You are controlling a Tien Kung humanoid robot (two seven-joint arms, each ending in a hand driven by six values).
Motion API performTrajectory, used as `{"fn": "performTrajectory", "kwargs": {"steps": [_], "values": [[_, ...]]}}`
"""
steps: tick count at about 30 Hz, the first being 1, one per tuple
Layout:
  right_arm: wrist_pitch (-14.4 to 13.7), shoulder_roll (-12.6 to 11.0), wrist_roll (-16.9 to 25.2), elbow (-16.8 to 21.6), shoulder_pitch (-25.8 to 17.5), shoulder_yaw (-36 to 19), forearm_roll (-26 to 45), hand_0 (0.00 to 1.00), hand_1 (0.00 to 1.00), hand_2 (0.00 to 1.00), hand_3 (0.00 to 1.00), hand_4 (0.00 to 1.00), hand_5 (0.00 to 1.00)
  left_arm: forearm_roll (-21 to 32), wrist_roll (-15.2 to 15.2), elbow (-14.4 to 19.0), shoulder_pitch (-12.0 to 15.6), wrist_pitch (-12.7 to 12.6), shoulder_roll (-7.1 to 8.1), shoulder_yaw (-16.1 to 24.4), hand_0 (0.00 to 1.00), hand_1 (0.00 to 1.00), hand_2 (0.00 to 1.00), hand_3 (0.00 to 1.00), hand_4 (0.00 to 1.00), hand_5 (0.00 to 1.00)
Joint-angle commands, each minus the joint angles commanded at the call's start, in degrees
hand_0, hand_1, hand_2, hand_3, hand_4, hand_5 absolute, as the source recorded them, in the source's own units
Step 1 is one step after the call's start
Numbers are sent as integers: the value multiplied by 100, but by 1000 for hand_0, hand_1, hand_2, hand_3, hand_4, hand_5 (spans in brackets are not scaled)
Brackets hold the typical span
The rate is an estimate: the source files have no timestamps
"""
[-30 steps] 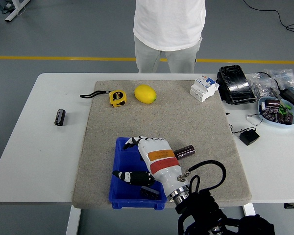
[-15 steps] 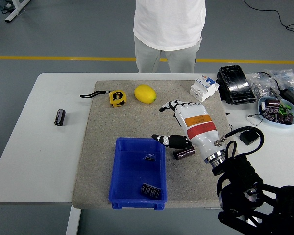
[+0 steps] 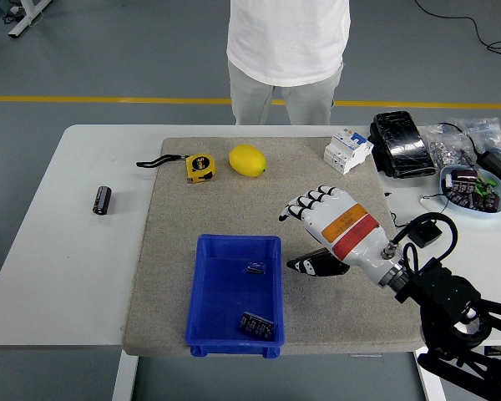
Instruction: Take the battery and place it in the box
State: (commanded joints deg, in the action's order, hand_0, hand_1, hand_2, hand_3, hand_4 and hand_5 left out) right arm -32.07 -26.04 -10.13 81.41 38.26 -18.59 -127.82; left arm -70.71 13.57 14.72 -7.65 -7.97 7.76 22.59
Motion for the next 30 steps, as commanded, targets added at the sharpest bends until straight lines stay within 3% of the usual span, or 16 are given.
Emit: {"fn": "performTrajectory", "kwargs": {"steps": [2,3,8,9,20,21,30], "values": [[0,1,83,-155,52,55,69,594,632,705,620,974,280,3,-9,1,-1,2,-7,-6,686,667,714,620,640,649],[-4,4,120,-246,73,80,117,517,614,684,623,957,270,8,-14,2,-2,3,-10,-14,686,668,716,620,640,649],[27,43,284,-638,140,198,346,517,614,684,623,957,270,48,-34,10,7,5,-19,-42,686,668,716,620,640,649],[34,57,309,-703,155,232,369,467,594,667,629,962,282,39,-34,11,8,9,-21,-38,686,668,714,620,639,648],[-25,226,523,-1287,241,471,566,467,591,663,626,956,272,-24,-29,20,5,42,-38,-16,686,669,715,620,640,650],[-38,250,552,-1366,256,498,598,459,585,630,615,918,240,-33,-30,22,1,48,-37,-16,687,672,716,620,640,650],[-105,402,753,-1835,318,730,807,442,578,615,604,890,218,-33,-36,31,-10,57,-43,-27,687,671,716,620,639,650]]}}
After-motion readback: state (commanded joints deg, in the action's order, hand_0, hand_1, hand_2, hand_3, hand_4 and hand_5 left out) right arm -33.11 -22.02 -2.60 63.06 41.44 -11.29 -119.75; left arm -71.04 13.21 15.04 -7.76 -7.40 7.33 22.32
